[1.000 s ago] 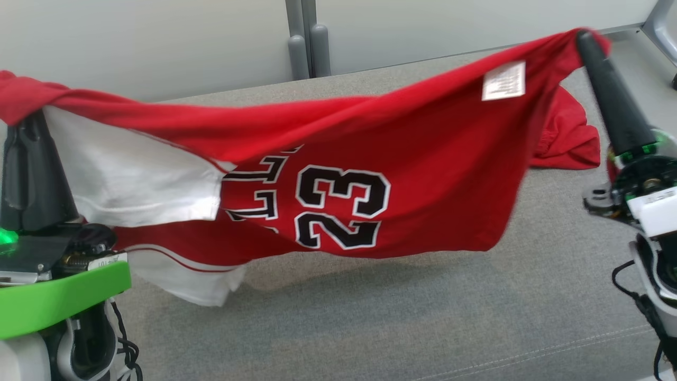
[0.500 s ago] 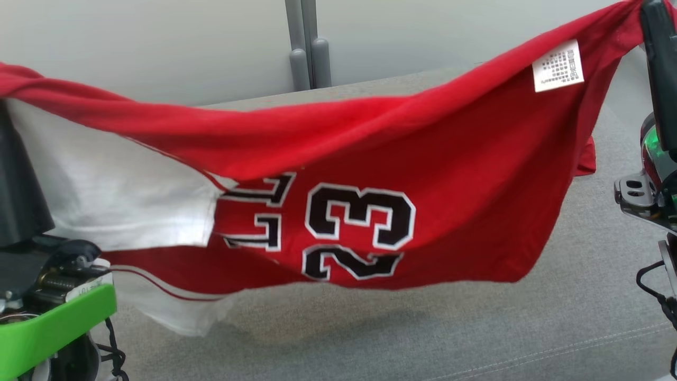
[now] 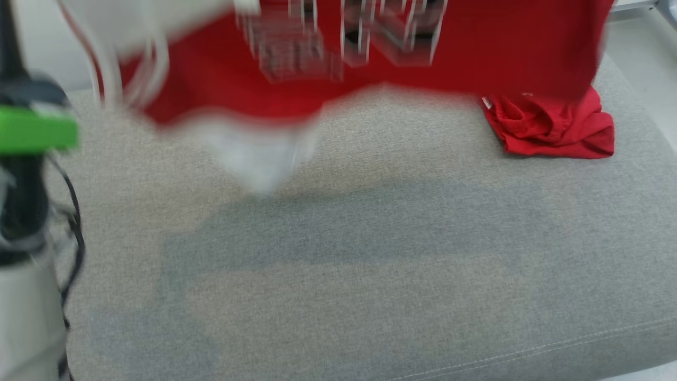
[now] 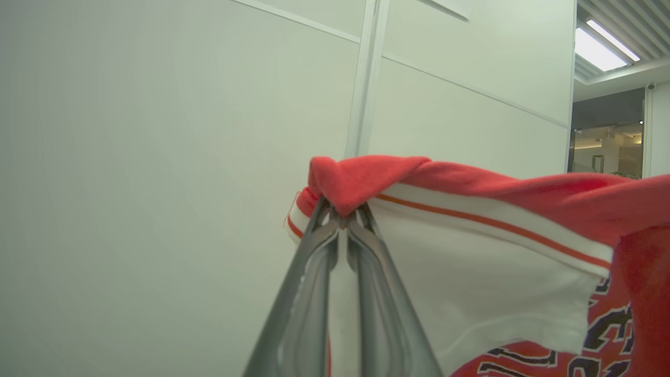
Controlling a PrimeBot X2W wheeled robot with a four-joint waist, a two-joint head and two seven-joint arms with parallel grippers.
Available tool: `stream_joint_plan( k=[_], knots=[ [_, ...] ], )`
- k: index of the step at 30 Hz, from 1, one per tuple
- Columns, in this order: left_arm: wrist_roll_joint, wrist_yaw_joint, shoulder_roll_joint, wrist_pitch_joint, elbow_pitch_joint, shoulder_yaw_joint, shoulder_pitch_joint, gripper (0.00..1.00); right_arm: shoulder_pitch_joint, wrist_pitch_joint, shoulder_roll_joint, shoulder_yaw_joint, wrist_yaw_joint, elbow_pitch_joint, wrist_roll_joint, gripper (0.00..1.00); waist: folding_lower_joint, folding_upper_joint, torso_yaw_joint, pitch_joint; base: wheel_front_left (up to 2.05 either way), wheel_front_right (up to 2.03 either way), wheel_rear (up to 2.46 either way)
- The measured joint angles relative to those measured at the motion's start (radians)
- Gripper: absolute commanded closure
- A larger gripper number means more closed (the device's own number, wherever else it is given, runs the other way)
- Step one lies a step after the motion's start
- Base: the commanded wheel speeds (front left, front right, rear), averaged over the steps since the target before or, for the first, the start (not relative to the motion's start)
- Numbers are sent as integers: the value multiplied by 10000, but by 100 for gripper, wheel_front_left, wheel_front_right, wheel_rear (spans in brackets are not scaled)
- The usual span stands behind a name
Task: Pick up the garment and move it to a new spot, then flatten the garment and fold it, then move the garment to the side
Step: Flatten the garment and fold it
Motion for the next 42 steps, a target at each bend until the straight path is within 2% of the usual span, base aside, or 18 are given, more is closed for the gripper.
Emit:
stream_joint_plan(
  k=[2,5,9,15,20,28,31,42],
  knots=[
    [-81,111,-138,-79,-98,121,-1583,100,-1232,-391,364,-224,-98,-13,10,100,0,0,89,119,0,0,0],
    [-209,119,-328,73,71,61,-2282,100,-1278,-176,514,604,-25,384,109,100,-1,0,218,294,0,0,0],
    [-472,142,-359,625,1315,-105,-1092,100,228,598,631,2017,125,1764,109,100,0,0,295,588,0,0,0],
    [-779,234,-742,1212,3423,-493,1171,100,1880,1049,926,2855,205,3693,368,100,0,0,314,1142,0,0,0],
    [-857,221,-961,1095,4462,-656,1404,100,1959,899,1682,2951,558,4688,570,100,0,0,284,1652,0,0,0],
    [-947,-174,-957,570,5319,-596,996,100,1723,341,1837,2884,1139,5689,583,100,0,0,247,2007,0,0,0],
    [-1047,-481,-905,357,5519,-518,857,100,1645,77,1822,2876,1294,5914,583,100,0,0,264,1879,0,0,0],
    [-1323,-1089,-876,-192,5520,-458,1216,100,2137,-612,1724,3012,1419,6040,899,100,0,0,337,1294,0,0,0]
  ],
)
